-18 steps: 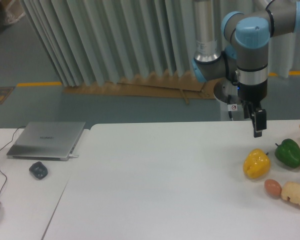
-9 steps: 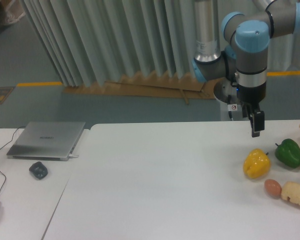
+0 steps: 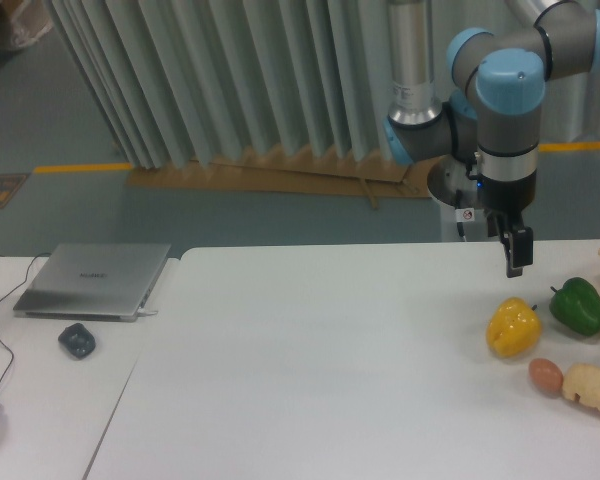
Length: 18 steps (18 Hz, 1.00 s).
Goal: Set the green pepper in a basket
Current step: 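Lower the gripper past the yellow pepper toward the green pepper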
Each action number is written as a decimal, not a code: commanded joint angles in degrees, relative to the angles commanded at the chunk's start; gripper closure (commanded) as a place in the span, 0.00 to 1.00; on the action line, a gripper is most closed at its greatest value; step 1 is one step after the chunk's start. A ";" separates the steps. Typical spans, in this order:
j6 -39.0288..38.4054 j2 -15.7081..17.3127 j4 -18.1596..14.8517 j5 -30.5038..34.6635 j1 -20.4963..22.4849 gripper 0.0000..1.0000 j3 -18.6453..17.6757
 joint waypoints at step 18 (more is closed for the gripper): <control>4.29 -2.90 4.30 -1.93 2.19 0.00 0.62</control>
